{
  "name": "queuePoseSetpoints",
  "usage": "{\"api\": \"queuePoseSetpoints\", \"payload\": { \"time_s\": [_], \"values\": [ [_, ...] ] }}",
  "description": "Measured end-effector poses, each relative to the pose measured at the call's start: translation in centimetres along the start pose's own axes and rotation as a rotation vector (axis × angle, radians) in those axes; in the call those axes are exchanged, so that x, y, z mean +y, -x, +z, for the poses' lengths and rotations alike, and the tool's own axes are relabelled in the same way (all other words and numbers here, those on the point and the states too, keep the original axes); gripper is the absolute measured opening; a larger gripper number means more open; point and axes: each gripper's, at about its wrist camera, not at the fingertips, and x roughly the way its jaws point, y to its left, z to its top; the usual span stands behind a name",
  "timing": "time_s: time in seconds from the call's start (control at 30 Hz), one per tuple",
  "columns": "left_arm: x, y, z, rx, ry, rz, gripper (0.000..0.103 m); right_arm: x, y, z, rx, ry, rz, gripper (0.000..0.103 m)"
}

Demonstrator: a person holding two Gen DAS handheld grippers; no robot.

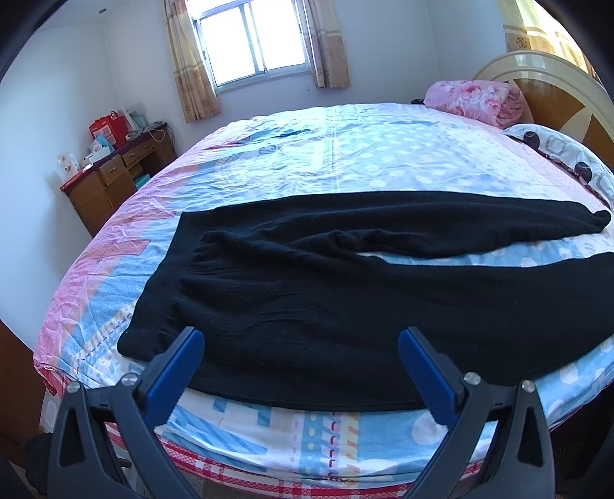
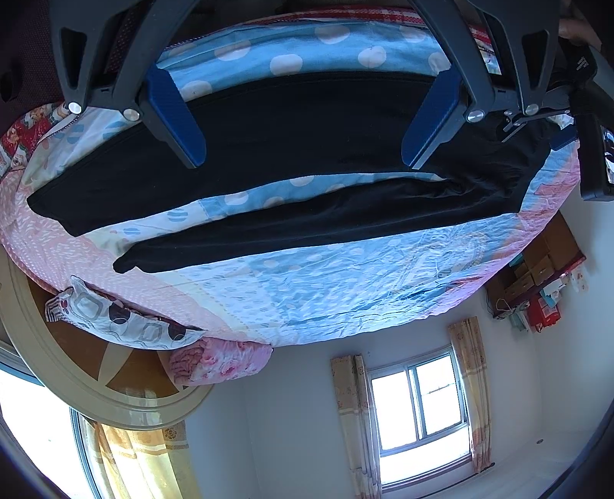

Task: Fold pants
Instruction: 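Position both grippers over the waistband of the black pants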

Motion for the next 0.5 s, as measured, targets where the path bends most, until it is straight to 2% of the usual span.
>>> {"api": "queuePoseSetpoints", "payload": {
  "time_s": [0.5],
  "values": [
    [0.04, -0.48, -0.29, 0.014, -0.001, -0.012, 0.103, 0.07, -0.38, -0.24, 0.010, 0.002, 0.003, 0.102]
  ]
}}
